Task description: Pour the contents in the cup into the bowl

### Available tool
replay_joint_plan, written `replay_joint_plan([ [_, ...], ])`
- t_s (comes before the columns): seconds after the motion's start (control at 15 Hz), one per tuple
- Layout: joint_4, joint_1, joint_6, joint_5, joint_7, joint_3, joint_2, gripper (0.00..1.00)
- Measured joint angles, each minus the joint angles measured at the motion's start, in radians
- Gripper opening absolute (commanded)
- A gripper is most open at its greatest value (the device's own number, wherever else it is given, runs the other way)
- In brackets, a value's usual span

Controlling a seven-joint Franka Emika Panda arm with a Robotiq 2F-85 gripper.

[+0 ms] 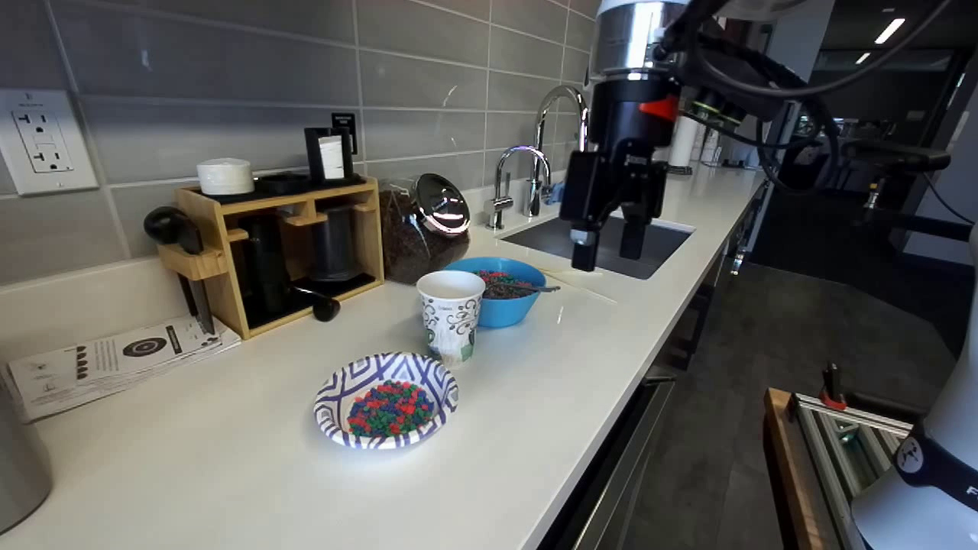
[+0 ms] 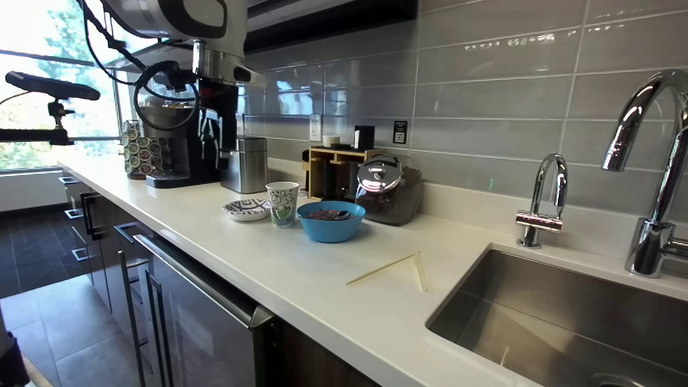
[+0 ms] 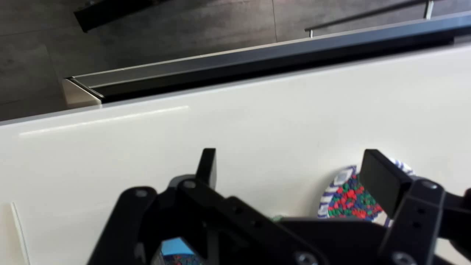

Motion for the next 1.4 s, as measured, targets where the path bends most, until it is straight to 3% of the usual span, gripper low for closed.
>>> replay_joint_plan([
  [0.47, 0.133, -0.041, 0.27, -0.023, 0.375, 0.068, 0.199, 1.0],
  [0.87, 0.267, -0.135, 0.349, -0.24, 0.803, 0.176, 0.381, 1.0],
  [1.07, 0.34, -0.107, 0.335, -0.339, 0.951, 0.147, 0.467, 1.0],
  [1.4, 0.451, -0.021, 0.271, -0.35, 1.008, 0.083, 0.584, 1.0],
])
